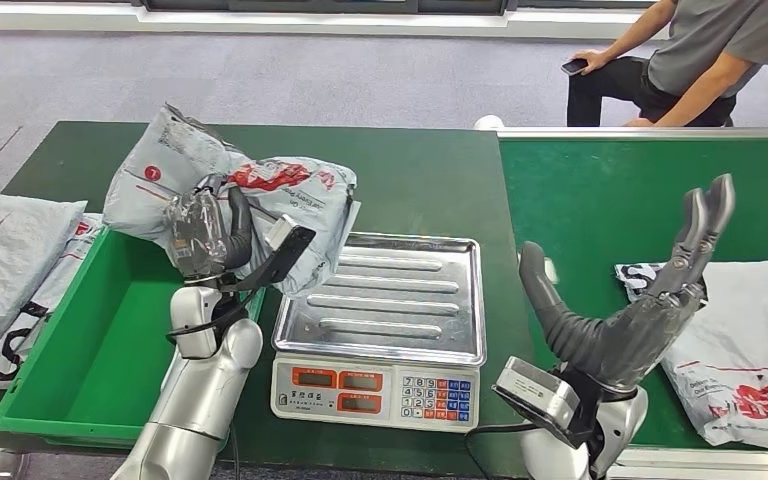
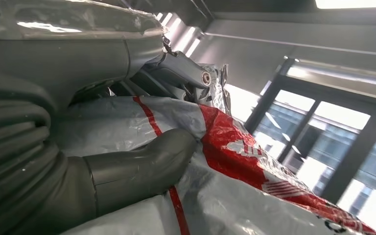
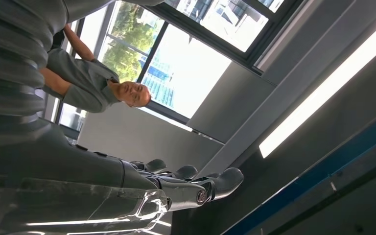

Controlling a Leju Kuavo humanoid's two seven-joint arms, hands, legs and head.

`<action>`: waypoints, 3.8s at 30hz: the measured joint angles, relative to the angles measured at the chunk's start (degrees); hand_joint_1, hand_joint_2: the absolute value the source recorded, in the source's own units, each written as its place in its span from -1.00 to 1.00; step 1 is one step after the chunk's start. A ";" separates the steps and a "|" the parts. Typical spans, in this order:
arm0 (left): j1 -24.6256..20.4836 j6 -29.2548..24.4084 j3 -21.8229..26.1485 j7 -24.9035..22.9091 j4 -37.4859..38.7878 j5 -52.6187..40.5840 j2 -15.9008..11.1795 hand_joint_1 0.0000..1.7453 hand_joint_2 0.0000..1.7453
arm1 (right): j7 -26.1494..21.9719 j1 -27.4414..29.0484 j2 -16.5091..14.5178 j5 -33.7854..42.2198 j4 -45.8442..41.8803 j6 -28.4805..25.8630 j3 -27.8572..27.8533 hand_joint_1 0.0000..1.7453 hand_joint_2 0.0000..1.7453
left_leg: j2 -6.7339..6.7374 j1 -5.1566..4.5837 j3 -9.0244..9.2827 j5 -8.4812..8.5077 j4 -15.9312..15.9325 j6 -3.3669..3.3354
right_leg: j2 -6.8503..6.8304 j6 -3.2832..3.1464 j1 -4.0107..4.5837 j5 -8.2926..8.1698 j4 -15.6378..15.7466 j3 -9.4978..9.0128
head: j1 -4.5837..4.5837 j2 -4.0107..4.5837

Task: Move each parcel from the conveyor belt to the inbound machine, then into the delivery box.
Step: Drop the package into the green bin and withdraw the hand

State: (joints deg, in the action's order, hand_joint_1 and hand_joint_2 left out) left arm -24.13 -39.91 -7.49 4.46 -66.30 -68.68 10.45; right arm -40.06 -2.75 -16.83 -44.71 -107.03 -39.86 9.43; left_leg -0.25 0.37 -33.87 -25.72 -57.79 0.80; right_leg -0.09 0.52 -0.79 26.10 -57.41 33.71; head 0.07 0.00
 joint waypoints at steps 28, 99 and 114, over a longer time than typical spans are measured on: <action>1.56 0.00 22.50 -4.99 3.36 -2.53 -1.08 1.00 1.00 | -0.02 0.86 -0.02 -0.03 -3.89 -0.01 -2.31 -1.00 1.00 | 0.03 0.01 0.00 0.00 0.00 0.01 | 0.04 -0.02 0.00 0.02 0.00 0.04 | 0.00 0.00; 3.90 3.21 24.81 -11.97 1.23 -2.70 -0.32 -1.00 -1.00 | -0.01 0.84 -0.09 0.41 -3.69 0.01 -2.79 -1.00 1.00 | 0.01 0.01 -0.01 0.00 0.00 0.01 | 0.01 -0.03 0.00 0.02 -0.01 0.02 | 0.00 0.00; 4.77 3.09 24.86 -11.58 -1.02 -2.44 0.16 -1.00 -1.00 | -0.01 0.81 -0.11 0.47 -3.38 0.01 -2.79 -1.00 1.00 | 0.01 0.01 -0.01 0.00 0.00 0.01 | 0.01 -0.03 0.00 0.02 -0.01 0.02 | 0.00 0.00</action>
State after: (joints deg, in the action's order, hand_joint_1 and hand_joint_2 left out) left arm -19.35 -36.82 17.38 -7.12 -67.32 -71.11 10.61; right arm -40.06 -1.94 -16.94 -44.24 -110.40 -39.85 6.64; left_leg -0.24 0.38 -33.88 -25.72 -57.79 0.81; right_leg -0.07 0.49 -0.78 26.12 -57.42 33.72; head 0.07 0.00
